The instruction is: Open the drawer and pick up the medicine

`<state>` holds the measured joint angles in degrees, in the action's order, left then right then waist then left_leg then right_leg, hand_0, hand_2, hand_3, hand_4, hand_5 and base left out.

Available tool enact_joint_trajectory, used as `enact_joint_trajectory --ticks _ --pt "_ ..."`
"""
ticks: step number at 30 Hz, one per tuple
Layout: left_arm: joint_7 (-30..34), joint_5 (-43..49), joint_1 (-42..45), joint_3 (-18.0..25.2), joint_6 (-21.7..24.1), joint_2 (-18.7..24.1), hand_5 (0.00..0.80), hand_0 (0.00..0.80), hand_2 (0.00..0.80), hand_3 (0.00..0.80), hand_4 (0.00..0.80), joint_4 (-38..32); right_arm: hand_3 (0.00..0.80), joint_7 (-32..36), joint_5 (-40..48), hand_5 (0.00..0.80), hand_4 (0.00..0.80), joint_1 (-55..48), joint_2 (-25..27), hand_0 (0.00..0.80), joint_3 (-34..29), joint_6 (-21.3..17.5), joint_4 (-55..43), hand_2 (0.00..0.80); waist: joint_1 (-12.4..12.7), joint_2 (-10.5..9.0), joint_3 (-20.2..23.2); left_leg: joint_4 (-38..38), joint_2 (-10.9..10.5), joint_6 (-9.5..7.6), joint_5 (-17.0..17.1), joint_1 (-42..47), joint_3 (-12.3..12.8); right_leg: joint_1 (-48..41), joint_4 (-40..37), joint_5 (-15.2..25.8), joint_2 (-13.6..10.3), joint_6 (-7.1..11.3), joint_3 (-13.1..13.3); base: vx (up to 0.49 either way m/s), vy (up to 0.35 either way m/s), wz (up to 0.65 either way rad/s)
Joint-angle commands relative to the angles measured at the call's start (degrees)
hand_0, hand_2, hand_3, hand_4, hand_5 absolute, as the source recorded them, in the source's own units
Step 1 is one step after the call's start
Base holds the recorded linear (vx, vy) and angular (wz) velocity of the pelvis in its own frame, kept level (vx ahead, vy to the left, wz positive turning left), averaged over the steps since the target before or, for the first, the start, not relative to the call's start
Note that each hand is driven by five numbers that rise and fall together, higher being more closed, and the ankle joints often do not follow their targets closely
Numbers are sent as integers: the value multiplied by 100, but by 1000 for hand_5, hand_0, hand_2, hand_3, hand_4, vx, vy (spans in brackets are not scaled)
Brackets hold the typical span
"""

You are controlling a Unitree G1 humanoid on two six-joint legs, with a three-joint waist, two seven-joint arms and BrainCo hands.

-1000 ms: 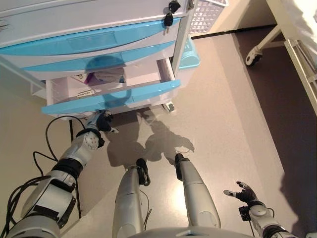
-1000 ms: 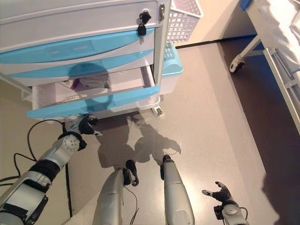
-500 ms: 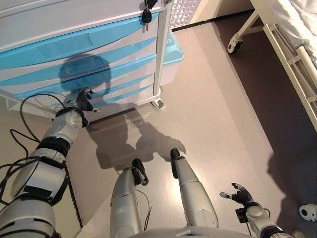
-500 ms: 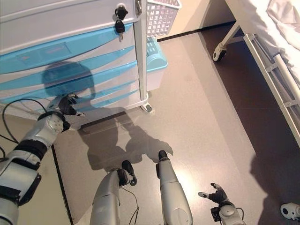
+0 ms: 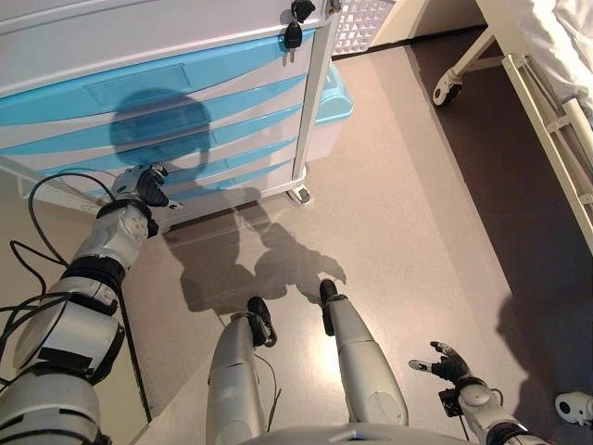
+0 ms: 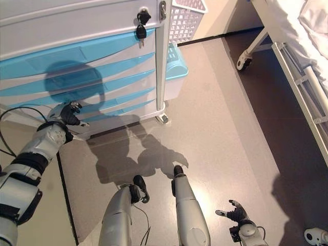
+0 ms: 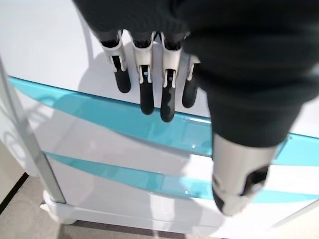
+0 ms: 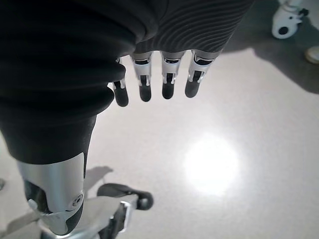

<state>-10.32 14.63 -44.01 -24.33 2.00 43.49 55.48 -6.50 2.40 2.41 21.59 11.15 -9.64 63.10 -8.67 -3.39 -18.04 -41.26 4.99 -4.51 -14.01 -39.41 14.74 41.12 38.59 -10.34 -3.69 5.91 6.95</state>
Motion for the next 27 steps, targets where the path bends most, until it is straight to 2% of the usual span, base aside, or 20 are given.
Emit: enact_joint_trajectory --ticks 1,3,4,5,10,11,12,16,21,22,23,24,25,26,27 --pt "-146 -688 616 566 202 -134 0 0 0 0 0 -249 0 -78 -12 0 0 -436 229 0 -106 42 131 0 109 240 483 634 -378 -44 -248 661 -127 -178 -719 441 6 -177 -140 39 -98 16" --pt "-98 -914 1113 820 285 -345 0 0 0 0 0 -558 0 -76 -60 0 0 -487 245 0 -179 57 106 0 151 281 490 781 -453 -22 -188 797 -226 -329 -754 410 -38 -209 -216 7 -106 19" --pt "-77 -1020 1444 974 334 -493 0 0 0 0 0 -690 0 -90 -66 0 0 -500 237 0 -255 52 99 0 197 272 511 972 -499 -30 58 828 -230 -402 -904 572 -87 -248 -279 -17 -143 25" --pt "-64 -1034 1690 1046 360 -576 0 0 0 0 0 -819 0 -101 -85 0 0 -513 237 0 -298 57 118 0 226 296 520 1059 -535 -4 109 912 -291 -514 -953 570 -110 -264 -330 -4 -145 41" --pt "83 -995 2670 1240 459 -852 0 0 0 0 0 -1465 0 -172 -166 0 0 -544 258 0 -537 60 166 0 403 456 500 1686 -738 143 465 1539 -768 -1290 -1328 544 -190 -339 -705 75 -142 56" --pt "84 -995 2675 1244 457 -852 0 0 0 0 0 -1469 0 -172 -166 0 0 -544 259 0 -535 60 166 0 394 457 492 1694 -741 143 469 1552 -774 -1305 -1334 545 -193 -340 -712 82 -161 63" --pt "215 -1105 3059 1348 522 -963 0 0 0 0 0 -1684 0 -172 -187 0 0 -564 246 0 -585 62 181 0 456 509 535 1992 -775 202 631 1806 -960 -1619 -1535 558 -193 -357 -877 78 -153 55" --pt "504 -1568 3679 1436 709 -1202 0 0 0 0 0 -1858 0 -109 -322 0 0 -592 220 0 -549 82 243 0 548 527 708 2609 -800 310 907 2382 -1218 -2333 -2061 622 -148 -351 -1180 92 -172 43" --pt "646 -1701 4022 1509 728 -1565 0 0 0 0 0 -1373 0 -74 -364 0 0 -556 103 0 -506 114 367 0 577 518 967 3246 -762 407 1206 2935 -1361 -2881 -2561 708 -56 -349 -1408 65 -98 29" --pt "656 -1744 4183 1599 699 -1800 0 0 0 0 0 -1038 0 -54 -357 0 0 -508 55 0 -498 126 400 0 583 467 1113 3504 -698 453 1335 3144 -1366 -3127 -2798 741 -24 -336 -1474 30 -54 9" --pt "656 -1744 4183 1599 699 -1800 0 0 0 0 0 -1038 0 -54 -357 0 0 -508 55 0 -498 126 400 0 582 467 1109 3507 -698 453 1336 3149 -1367 -3132 -2800 742 -24 -336 -1475 46 -94 10" --pt "676 -1830 4307 1715 670 -2016 0 0 0 0 0 -599 0 0 -253 0 0 -522 -54 0 -503 136 420 0 583 410 1250 3743 -644 486 1433 3334 -1362 -3334 -2999 770 27 -324 -1532 17 -41 7" --pt "675 -1830 4306 1714 674 -2017 0 0 0 0 0 -595 0 0 -252 0 0 -523 -53 0 -503 136 419 0 582 411 1244 3754 -644 486 1438 3348 -1364 -3347 -3008 773 28 -324 -1534 58 -79 5" --pt "579 -1689 4383 1785 638 -2232 0 0 0 0 0 -97 0 65 -114 0 0 -525 -215 0 -505 154 564 0 600 329 1427 3979 -601 523 1520 3546 -1347 -3600 -3270 834 69 -308 -1585 43 -38 1" --pt "577 -1688 4382 1785 641 -2233 0 0 0 0 0 -93 0 65 -114 0 0 -525 -214 0 -504 153 565 0 599 329 1421 3991 -601 524 1525 3560 -1348 -3615 -3282 839 71 -308 -1586 48 -62 1"
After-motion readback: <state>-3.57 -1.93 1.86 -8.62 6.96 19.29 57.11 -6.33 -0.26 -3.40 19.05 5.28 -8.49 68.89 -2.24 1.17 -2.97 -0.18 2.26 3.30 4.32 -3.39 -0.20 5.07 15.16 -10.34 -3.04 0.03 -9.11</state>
